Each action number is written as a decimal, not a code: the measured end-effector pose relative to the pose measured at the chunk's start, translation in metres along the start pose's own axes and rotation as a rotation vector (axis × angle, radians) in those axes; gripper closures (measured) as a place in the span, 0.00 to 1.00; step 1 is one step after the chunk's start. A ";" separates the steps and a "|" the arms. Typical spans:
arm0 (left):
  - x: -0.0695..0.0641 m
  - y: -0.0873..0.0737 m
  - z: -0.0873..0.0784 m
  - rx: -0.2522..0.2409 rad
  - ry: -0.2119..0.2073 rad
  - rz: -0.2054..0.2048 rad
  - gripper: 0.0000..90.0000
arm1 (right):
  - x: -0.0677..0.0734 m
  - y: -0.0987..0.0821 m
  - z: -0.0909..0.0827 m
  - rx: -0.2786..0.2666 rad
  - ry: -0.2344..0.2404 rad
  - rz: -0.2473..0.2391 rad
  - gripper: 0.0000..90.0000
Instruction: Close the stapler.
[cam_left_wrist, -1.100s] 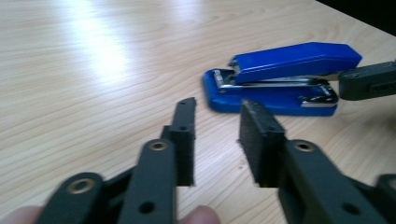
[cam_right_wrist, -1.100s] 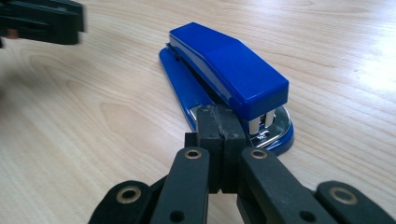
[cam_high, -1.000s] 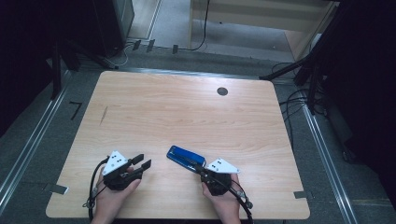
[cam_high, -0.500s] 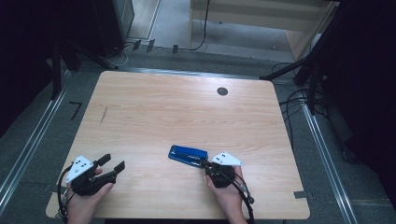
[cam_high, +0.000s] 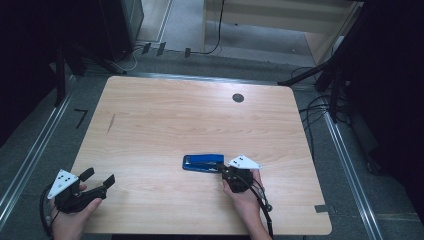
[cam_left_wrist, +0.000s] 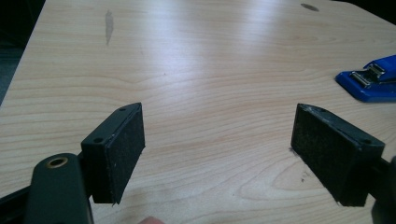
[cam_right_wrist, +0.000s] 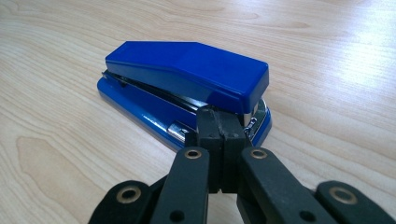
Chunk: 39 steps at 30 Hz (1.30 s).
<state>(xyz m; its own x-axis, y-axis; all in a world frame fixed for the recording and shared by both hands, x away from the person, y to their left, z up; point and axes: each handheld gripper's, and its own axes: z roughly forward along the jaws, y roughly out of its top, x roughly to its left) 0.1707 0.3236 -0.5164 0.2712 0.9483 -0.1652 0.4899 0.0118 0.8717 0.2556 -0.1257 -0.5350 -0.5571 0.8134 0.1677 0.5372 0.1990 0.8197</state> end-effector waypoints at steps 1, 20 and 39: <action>0.001 0.000 0.001 0.000 0.001 -0.002 0.20 | -0.001 0.001 0.001 0.000 -0.001 -0.005 1.00; 0.003 -0.004 0.007 0.042 -0.007 -0.006 0.16 | -0.007 0.003 -0.014 -0.045 0.032 0.020 0.83; 0.005 -0.003 0.009 0.061 -0.035 -0.019 0.16 | -0.023 0.006 -0.050 -0.153 0.019 0.031 0.24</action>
<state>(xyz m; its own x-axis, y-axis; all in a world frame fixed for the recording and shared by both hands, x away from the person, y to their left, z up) 0.1778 0.3258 -0.5242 0.2897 0.9364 -0.1981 0.5441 0.0092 0.8390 0.2399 -0.1710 -0.5069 -0.5545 0.8070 0.2030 0.4525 0.0877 0.8875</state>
